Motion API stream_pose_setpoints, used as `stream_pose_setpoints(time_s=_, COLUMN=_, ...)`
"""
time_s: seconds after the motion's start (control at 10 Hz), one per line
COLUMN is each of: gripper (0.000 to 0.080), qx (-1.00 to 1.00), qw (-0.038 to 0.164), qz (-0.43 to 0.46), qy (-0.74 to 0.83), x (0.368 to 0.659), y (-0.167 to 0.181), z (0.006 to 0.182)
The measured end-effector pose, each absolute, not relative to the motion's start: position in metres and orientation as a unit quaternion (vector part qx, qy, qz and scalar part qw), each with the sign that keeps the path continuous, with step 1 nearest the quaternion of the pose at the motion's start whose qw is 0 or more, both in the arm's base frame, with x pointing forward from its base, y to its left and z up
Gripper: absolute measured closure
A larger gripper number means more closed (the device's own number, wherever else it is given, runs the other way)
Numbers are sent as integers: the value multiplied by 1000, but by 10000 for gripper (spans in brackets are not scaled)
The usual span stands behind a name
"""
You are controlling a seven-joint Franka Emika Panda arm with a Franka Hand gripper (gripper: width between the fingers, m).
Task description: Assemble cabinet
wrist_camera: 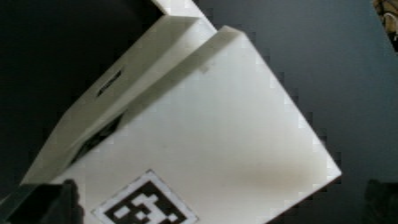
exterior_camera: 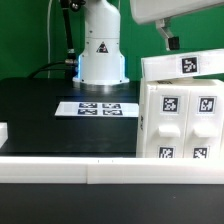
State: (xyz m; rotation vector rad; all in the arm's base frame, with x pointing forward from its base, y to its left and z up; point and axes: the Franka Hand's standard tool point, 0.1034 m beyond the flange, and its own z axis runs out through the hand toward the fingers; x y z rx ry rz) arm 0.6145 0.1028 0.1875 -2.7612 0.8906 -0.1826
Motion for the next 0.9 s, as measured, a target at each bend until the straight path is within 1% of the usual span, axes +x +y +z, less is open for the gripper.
stream_pose_setpoints(time_s=0.6, gripper=2, qx=-992, qw=70, qz=-93, qy=-39, x=613, y=101, z=187)
stream_pose_setpoints(time_s=0.8, gripper=2, qx=-986, qw=61, qz=-97, qy=-120, x=613, y=98, z=186)
stream_pose_setpoints(time_s=0.9, gripper=2, qx=-979, qw=52, qz=-104, qy=-169, x=612, y=99, z=184)
